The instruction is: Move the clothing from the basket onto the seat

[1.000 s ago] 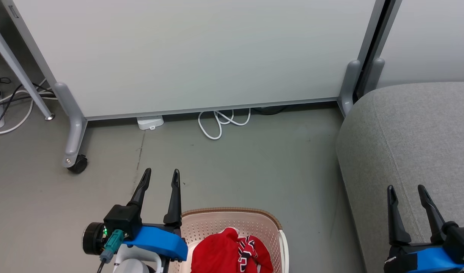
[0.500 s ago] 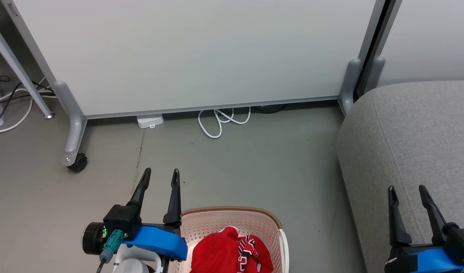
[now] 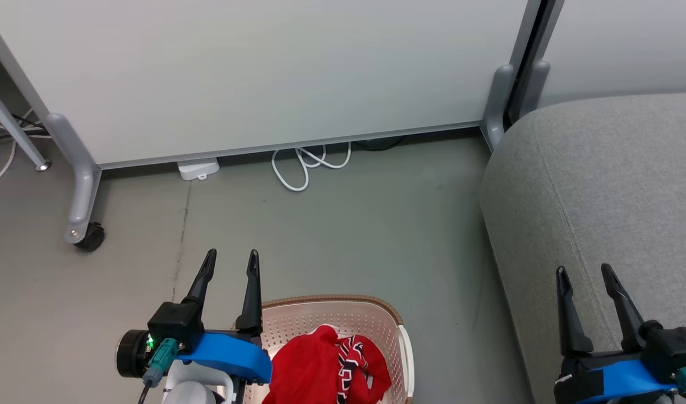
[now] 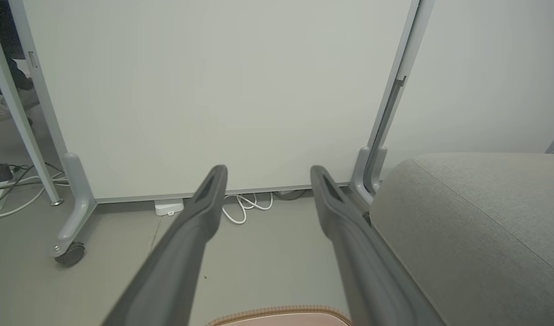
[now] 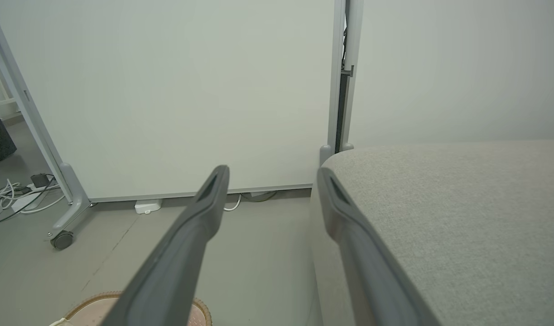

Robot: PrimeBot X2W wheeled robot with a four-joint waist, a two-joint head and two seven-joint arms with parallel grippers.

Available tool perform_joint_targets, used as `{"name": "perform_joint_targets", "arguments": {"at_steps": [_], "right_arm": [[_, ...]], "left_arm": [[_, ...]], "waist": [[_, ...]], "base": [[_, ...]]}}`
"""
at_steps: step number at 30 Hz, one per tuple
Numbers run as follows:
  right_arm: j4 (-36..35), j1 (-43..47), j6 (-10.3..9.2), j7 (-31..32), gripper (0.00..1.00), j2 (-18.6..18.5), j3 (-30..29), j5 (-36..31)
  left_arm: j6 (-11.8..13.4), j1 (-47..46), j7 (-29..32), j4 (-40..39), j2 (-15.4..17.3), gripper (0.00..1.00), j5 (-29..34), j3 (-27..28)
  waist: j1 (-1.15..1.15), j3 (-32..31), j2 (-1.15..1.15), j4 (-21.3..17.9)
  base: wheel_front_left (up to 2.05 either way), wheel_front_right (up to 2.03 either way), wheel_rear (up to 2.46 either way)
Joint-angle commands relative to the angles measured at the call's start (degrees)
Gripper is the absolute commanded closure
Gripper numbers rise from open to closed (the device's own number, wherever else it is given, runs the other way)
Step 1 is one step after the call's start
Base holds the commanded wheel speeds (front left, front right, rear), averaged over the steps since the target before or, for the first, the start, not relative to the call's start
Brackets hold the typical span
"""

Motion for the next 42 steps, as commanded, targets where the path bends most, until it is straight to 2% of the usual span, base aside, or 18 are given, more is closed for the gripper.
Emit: {"name": "perform_joint_targets", "arguments": {"at_steps": [1, 10, 24, 30, 42], "right_arm": [[-0.4, -1.0, 0.13, -0.2, 0.0, -0.3, 0.5, 0.1], [-2.4, -4.8, 0.12, -0.2, 0.0, -0.2, 6.0, 1.4], [-6.5, -10.1, 0.09, -0.2, 0.0, -0.2, 12.9, 4.8], [-7.5, -11.5, 0.08, -0.2, 0.0, -0.2, 14.8, 6.8], [-8.1, -13.0, 0.08, -0.2, 0.0, -0.2, 16.4, 10.1]], "left_arm": [[-0.2, -1.2, -0.3, 0.5, 0.0, 0.0, 0.2, 0.3], [-1.1, -4.3, -0.2, 8.5, 0.5, 0.0, 1.2, 1.7], [-1.4, -12.7, -0.2, 22.7, 4.7, 0.0, 3.7, 1.9], [-0.3, -16.0, 0.5, 29.6, 7.0, 0.0, 6.1, 0.3], [0.8, -20.2, 0.2, 38.5, 10.2, 0.0, 4.6, 1.6]], "waist": [[0.0, 1.6, 0.0, -1.6], [0.0, 10.0, 0.0, -8.3], [0.0, 22.0, 0.0, -17.0], [0.0, 26.0, 0.0, -20.3], [0.0, 32.2, 0.0, -25.0]], "base": [[0.0, 0.0, 0.0], [0.0, 0.0, 0.0], [0.0, 0.0, 0.0], [0.0, 0.0, 0.0], [0.0, 0.0, 0.0]]}}
